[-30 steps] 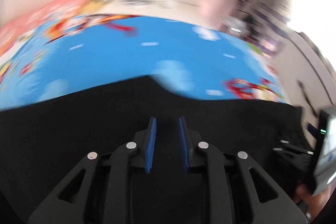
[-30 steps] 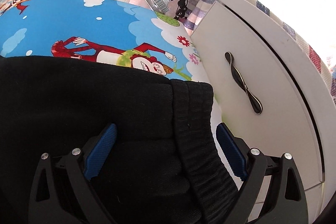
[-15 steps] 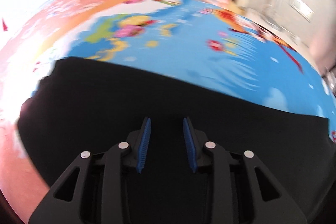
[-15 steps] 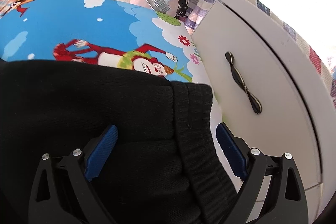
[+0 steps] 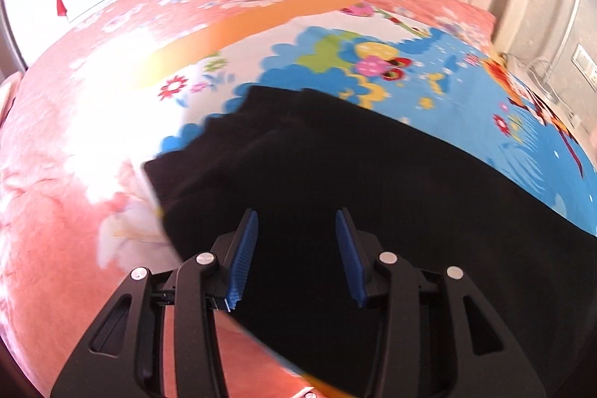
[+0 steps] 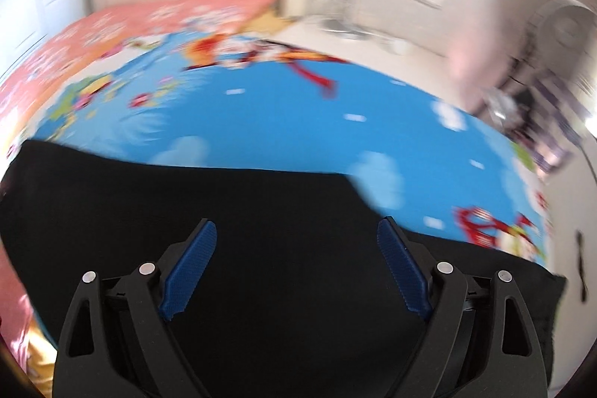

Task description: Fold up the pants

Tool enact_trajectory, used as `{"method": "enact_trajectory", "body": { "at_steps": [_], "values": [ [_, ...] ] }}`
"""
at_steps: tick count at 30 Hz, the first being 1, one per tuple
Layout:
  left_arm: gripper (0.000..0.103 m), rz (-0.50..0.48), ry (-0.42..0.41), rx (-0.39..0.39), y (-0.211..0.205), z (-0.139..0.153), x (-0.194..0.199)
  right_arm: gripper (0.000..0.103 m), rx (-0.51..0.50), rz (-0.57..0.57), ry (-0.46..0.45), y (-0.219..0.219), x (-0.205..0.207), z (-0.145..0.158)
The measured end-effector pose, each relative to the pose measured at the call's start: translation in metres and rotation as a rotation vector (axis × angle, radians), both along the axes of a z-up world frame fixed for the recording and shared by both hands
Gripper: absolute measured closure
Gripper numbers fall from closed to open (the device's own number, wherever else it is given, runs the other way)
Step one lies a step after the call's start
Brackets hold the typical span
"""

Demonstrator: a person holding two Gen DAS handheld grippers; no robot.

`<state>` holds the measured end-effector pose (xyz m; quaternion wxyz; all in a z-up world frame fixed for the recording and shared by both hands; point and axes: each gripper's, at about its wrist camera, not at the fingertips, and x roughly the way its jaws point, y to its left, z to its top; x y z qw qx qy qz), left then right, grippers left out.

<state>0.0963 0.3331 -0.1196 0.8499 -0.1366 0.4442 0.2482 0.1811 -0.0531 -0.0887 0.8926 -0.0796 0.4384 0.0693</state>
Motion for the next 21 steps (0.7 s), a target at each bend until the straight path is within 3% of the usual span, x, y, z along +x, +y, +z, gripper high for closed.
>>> {"method": "enact_trajectory", "body": {
  "at_steps": [6,11,12,13,15,20,21],
  "values": [
    [0.058,-0.003,-0.009,-0.025,0.033,-0.003,-0.007,0.02,0.032,0.091,0.051,0.062,0.006,-0.013],
    [0.057,-0.021,-0.014,0.0,0.045,0.001,-0.003,0.02,0.018,0.14,0.081,0.097,0.007,-0.027],
    [0.047,0.002,-0.005,0.031,0.049,0.003,-0.002,0.02,0.013,0.142,0.094,0.101,0.008,-0.032],
    [0.044,0.03,-0.011,0.045,0.056,0.005,-0.004,0.02,0.006,0.142,0.11,0.103,0.009,-0.035],
    [0.044,0.063,-0.033,0.008,0.073,0.007,-0.008,0.02,-0.017,0.146,0.163,0.106,0.008,-0.048],
    [0.043,0.104,-0.057,-0.093,0.105,0.0,-0.013,0.018,-0.038,0.126,0.17,0.107,0.005,-0.054],
    [0.043,0.099,-0.073,-0.125,0.11,-0.001,-0.013,0.014,-0.045,0.118,0.166,0.107,0.004,-0.054]
  ]
}}
